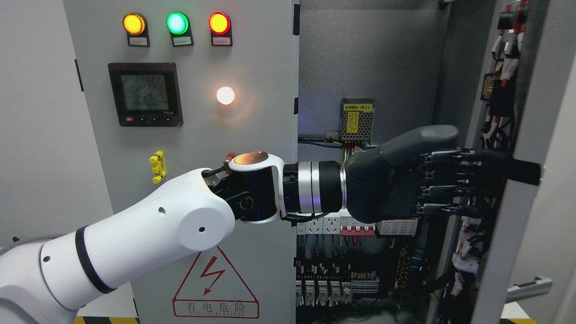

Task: Open door with both hands
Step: 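Push the inner edge of the button-covered door outward with the left hand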

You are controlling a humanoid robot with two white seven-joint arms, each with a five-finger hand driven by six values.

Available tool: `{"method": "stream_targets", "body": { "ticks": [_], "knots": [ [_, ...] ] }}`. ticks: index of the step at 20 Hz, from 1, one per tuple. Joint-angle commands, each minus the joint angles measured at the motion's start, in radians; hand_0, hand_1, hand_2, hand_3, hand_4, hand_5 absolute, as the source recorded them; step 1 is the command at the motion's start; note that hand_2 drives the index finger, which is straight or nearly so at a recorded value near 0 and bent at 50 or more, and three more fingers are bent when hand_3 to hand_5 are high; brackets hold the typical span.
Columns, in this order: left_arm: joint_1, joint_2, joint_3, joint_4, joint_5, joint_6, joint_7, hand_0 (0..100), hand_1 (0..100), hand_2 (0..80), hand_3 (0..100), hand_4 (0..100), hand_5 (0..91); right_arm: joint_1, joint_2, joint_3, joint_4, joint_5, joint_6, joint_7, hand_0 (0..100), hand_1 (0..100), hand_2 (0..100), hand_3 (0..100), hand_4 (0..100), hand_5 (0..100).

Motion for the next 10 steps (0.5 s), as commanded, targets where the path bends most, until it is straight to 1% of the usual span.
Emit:
{"method": "stream_targets", "body": {
  "ticks": [1, 7, 10],
  "knots": [
    [-0.021, -0.088, -0.005, -0.032, 0.004, -0.005, 0.035, 12, 39, 0.0, 0, 0, 0.0, 0.0, 0.0, 0.0, 0.0, 0.0, 0.0, 0.001, 12, 39, 0, 0, 0, 0],
    [-0.021, -0.151, -0.013, -0.032, 0.004, -0.007, 0.056, 12, 39, 0.0, 0, 0, 0.0, 0.0, 0.0, 0.0, 0.0, 0.0, 0.0, 0.001, 12, 39, 0, 0, 0, 0],
    [-0.021, -0.185, -0.018, -0.032, 0.004, -0.007, 0.108, 12, 39, 0.0, 0, 0, 0.0, 0.0, 0.0, 0.0, 0.0, 0.0, 0.0, 0.001, 12, 39, 0, 0, 0, 0]
  ]
}}
